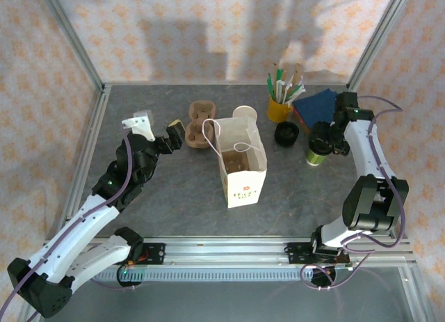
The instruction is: Pack the takeout coffee
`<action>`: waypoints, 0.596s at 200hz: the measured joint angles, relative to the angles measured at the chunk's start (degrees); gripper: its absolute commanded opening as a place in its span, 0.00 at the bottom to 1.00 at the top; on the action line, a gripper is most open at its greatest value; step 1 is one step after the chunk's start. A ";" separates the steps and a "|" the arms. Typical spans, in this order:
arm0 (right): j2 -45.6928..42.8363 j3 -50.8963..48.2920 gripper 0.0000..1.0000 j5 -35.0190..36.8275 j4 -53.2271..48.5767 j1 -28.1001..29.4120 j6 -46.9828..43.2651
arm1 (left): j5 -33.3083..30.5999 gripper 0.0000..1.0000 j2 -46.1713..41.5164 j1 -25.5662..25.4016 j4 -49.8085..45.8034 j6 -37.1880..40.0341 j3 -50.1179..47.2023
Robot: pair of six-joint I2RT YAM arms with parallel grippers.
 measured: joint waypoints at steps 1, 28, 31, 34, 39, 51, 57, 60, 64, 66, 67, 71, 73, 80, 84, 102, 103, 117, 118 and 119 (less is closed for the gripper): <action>0.02 0.04 0.86 0.00 0.00 0.00 0.00 | 0.00 0.99 0.00 0.00 0.00 0.00 0.00; 1.03 0.87 0.83 0.00 0.11 0.00 -0.09 | 0.13 0.99 0.02 0.00 0.07 0.33 -0.04; 1.05 0.90 0.83 0.00 0.11 0.00 -0.11 | 0.13 0.99 0.02 0.00 0.07 0.33 -0.04; 1.09 0.90 0.82 0.00 0.09 0.00 -0.09 | 0.13 0.99 0.02 0.00 0.07 0.37 -0.07; 1.11 0.92 0.82 0.00 0.09 0.00 -0.11 | 0.13 0.99 0.02 0.00 0.07 0.37 -0.07; 1.22 0.94 0.82 0.00 0.09 0.00 -0.11 | 0.13 0.99 0.00 0.00 0.07 0.48 -0.07; 1.27 0.92 0.81 0.00 0.09 0.00 -0.09 | 0.13 0.99 -0.04 0.00 0.07 0.50 -0.07; 1.36 0.92 0.81 -0.02 0.09 0.00 -0.09 | 0.13 0.99 -0.09 0.00 0.09 0.52 -0.11; 1.40 0.92 0.81 0.00 0.11 0.00 -0.11 | 0.13 0.99 -0.11 0.00 0.07 0.52 -0.13; 1.46 0.92 0.81 -0.02 0.11 0.00 -0.09 | 0.13 0.99 -0.20 0.00 0.09 0.52 -0.20; 1.51 0.94 0.80 -0.02 0.11 0.00 -0.09 | 0.13 0.99 -0.22 0.00 0.11 0.52 -0.22; 1.60 0.92 0.80 -0.02 0.11 0.00 -0.11 | 0.13 0.99 -0.31 0.00 0.24 0.52 -0.35; 1.68 0.92 0.80 -0.02 0.11 0.00 -0.09 | 0.13 0.99 -0.37 0.00 0.24 0.52 -0.39; 1.99 0.92 0.80 0.00 0.11 0.00 -0.09 | 0.13 0.99 -0.48 0.00 0.24 0.52 -0.50; 2.19 0.92 0.80 0.00 0.11 0.00 -0.09 | 0.13 0.99 -0.50 0.00 0.24 0.52 -0.55; 3.26 0.92 0.79 0.00 0.09 0.00 -0.09 | 0.13 0.99 -0.50 0.00 0.24 0.52 -0.55; 3.32 0.92 0.79 0.00 0.09 0.00 -0.09 | 0.13 0.99 -0.50 0.00 0.24 0.52 -0.55; 3.93 0.94 0.79 -0.04 0.07 0.00 -0.07 | 0.13 0.99 -0.50 0.00 0.24 0.52 -0.55; 3.98 0.92 0.79 -0.04 0.07 0.00 -0.09 | 0.13 0.99 -0.50 0.00 0.24 0.52 -0.55; 4.00 0.92 0.79 -0.04 0.07 0.00 -0.09 | 0.13 0.99 -0.50 0.00 0.24 0.52 -0.55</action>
